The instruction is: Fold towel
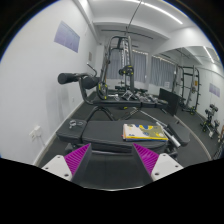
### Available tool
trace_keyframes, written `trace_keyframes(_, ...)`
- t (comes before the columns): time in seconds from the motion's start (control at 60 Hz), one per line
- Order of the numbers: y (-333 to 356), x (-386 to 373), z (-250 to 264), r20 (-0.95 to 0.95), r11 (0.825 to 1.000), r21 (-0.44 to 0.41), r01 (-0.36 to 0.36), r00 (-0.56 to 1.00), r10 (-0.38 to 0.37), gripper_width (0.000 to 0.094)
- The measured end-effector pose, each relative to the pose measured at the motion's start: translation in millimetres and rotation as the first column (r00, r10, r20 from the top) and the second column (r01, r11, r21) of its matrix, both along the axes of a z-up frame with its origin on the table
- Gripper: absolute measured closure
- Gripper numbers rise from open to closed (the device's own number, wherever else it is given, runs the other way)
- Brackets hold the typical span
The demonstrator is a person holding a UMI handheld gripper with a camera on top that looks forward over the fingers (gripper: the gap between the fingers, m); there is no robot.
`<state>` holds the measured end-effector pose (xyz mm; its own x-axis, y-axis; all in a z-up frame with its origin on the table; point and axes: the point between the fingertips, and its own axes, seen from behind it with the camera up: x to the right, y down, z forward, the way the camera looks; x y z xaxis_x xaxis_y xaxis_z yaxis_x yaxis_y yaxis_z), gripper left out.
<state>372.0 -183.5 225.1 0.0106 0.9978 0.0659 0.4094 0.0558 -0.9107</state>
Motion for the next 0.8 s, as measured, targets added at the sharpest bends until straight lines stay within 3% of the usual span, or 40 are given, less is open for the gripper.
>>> trace_keyframes(0.433, 49.3, -60.0, -26.9, 0.006, 0.997, -0.023, 0.078, 0.997, -0.078, 0.0081)
trace_keyframes(0.7, 68.2, -148.0, -54.4, -0.026, 0.998, 0.026, 0.062, 0.998, -0.062, 0.0079)
trace_keyframes(0.8, 71.5, -187.4, -80.4, -0.001, 0.998, 0.009, 0.057, 0.998, -0.057, 0.0082)
